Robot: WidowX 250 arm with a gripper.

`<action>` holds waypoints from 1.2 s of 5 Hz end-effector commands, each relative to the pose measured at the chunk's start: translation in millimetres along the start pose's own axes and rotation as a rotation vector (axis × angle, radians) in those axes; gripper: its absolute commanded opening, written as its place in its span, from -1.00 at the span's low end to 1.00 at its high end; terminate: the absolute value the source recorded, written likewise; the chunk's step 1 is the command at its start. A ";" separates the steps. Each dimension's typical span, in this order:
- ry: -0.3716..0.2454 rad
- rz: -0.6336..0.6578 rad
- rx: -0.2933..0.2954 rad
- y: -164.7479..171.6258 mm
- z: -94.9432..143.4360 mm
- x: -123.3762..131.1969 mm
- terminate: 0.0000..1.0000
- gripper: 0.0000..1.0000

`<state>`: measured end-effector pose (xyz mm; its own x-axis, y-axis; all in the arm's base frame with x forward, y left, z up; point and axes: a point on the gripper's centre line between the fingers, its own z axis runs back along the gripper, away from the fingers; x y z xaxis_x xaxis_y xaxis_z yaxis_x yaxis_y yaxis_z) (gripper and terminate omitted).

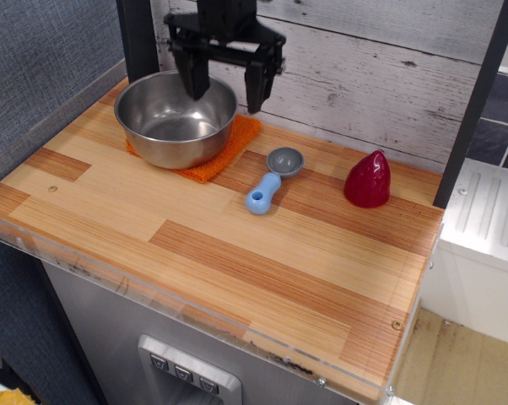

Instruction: Move the bowl below the strawberry and spoon

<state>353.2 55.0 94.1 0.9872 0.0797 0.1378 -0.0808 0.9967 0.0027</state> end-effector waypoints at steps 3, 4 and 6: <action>0.050 0.007 0.036 23.1 -38.6 5.4 -1.00 -1.00; 0.052 -0.004 0.037 21.1 -36.8 6.6 -1.00 -1.00; 0.016 0.001 0.032 26.7 -19.2 5.7 -1.00 -1.00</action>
<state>356.0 76.6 50.4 0.9960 0.0738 0.0499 -0.0749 0.9970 0.0211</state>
